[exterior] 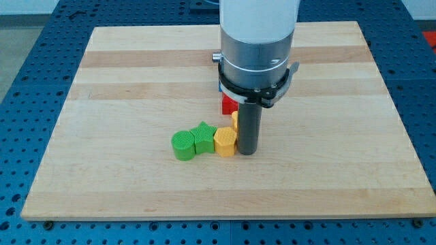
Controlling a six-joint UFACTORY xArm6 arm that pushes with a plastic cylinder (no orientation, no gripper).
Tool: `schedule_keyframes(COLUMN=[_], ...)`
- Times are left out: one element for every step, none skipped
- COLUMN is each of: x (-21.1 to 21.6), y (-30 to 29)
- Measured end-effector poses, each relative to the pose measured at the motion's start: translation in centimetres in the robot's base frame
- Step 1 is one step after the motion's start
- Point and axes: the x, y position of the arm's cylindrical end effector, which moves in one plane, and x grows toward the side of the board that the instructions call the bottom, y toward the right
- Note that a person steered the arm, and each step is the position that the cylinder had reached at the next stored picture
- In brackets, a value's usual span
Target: Nudge the green circle a bit up
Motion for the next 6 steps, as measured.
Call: schedule_keyframes(x=[0.4, 4.2, 5.4, 6.0, 4.9, 4.9], y=[0.3, 0.5, -2.2, -5.4, -8.4, -9.1])
